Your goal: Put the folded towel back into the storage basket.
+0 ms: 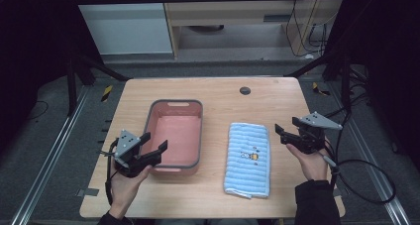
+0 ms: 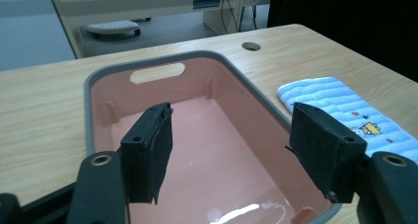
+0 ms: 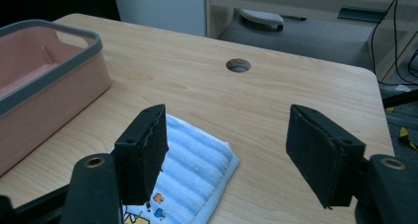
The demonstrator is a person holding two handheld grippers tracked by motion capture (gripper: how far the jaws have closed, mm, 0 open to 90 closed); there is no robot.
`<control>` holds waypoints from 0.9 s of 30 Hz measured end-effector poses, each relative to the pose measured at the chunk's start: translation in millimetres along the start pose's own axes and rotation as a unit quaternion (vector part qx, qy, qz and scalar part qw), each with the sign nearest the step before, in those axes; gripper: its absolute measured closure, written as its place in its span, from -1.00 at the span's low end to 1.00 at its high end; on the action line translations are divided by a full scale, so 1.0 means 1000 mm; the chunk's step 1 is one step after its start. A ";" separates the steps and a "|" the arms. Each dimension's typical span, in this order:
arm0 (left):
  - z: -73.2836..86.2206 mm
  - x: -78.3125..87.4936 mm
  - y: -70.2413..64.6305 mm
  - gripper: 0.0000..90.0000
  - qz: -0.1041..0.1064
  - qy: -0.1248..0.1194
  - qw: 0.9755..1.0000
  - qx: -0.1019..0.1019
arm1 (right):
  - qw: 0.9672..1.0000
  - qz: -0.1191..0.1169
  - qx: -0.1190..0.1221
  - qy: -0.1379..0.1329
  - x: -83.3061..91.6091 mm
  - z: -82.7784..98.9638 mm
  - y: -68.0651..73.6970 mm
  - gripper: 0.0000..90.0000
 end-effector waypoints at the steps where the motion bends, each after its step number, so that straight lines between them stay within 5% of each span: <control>1: 0.000 -0.002 -0.003 -0.28 0.002 0.000 1.000 -0.002 | 1.000 0.000 0.001 0.000 0.000 0.000 0.000 -0.30; 27: 0.007 -0.032 -0.059 -0.27 0.043 0.016 0.998 -0.031 | 1.000 0.006 -0.002 -0.003 -0.010 0.003 -0.005 -0.37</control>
Point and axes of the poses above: each handheld gripper's, and its own axes: x roughly backward along the jaws, z roughly out of its underside, y roughly to its left, the point moved 3 cm from there along -x, roughly forward along the jaws, and after that the axes turned 5 degrees about -y, right-handed, at the moved point
